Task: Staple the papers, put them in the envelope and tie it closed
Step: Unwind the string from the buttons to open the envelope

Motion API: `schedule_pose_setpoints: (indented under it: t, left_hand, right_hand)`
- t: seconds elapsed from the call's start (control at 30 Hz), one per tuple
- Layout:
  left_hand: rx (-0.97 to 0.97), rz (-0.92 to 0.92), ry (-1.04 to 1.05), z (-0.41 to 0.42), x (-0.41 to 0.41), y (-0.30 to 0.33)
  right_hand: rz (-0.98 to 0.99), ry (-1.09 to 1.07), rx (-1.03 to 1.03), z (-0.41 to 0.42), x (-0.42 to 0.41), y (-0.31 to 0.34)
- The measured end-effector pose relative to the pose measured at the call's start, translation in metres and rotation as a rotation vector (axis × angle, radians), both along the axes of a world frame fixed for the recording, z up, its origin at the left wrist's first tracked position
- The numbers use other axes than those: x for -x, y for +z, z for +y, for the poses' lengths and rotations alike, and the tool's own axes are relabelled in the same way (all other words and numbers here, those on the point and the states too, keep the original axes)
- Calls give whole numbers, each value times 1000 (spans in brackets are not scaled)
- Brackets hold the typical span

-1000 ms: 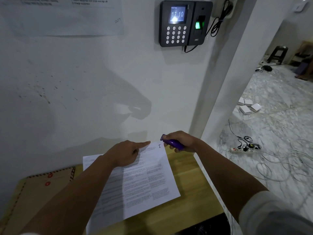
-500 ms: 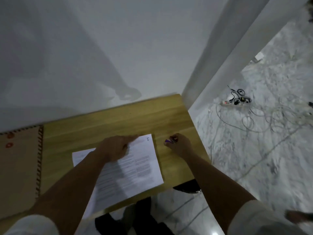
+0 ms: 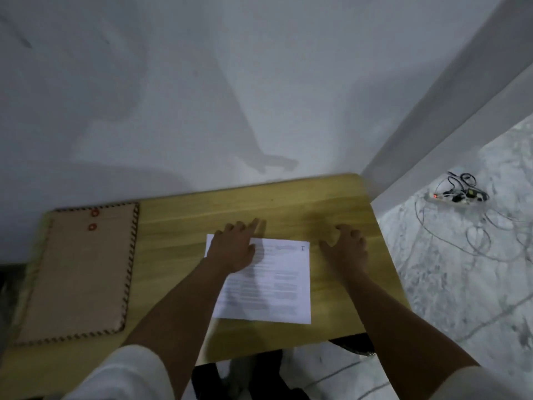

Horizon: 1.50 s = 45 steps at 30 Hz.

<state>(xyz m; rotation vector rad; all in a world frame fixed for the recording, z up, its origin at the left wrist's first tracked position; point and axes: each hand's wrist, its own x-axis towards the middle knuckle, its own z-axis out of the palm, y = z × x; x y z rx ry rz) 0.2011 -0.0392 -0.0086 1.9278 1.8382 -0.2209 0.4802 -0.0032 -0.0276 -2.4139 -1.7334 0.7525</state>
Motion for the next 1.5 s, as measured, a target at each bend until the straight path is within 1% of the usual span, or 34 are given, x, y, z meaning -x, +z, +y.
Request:
schedule_pose_setpoints:
  t: [0.13,0.27,0.4,0.5,0.6,0.7,0.73,0.8,0.87,1.0,1.07,1.17,1.37,1.43,1.5]
  left_hand:
    - [16,54,123,-31,57,30]
    - [-14,105,250,-64,140,56]
    - [-30,105,415,-97,234,64]
    - [-22,81,484,-122,307,54]
    - [14,31,495,-142,371,33]
    - [87,56,398,-153,418,2]
    - [74,70,352,-155,431,-11]
    - [-31,66,284,-154,453,-38]
    - [-120,53,236,-147,471,-66]
    - [-156,64,116,-141,481,-108]
    - [-186,65,110,-151,476,-121]
    - [-278,49,144,-164,466,-126]
    - [-319,20,176,-162,466,-129]
    - [-317,31,179,-152,469,-129]
    - [-346,32,178,-140,473,-130]
  right_hand:
    - [59,116,-78,12,49,28]
    - [142,210,-119,18,121,47]
    - [217,294,-57,13,210,55]
    - [258,359,-17,-4,284,53]
    - [221,427,23,-30,357,38]
    - [191,465,122,-59,427,23]
    - [187,477,146,-66,448,17]
    - [188,477,185,-74,489,3]
    - [188,491,200,-76,524,-10]
    - [113,494,126,-73,572,-27]
    - [67,490,95,-73,584,-32]
    - [-8,498,71,-73,594,-37]
    - [-89,584,45,-62,604,-44]
    - [-85,636,43,-58,606,-45]
    - [-26,622,20,-53,604,-51]
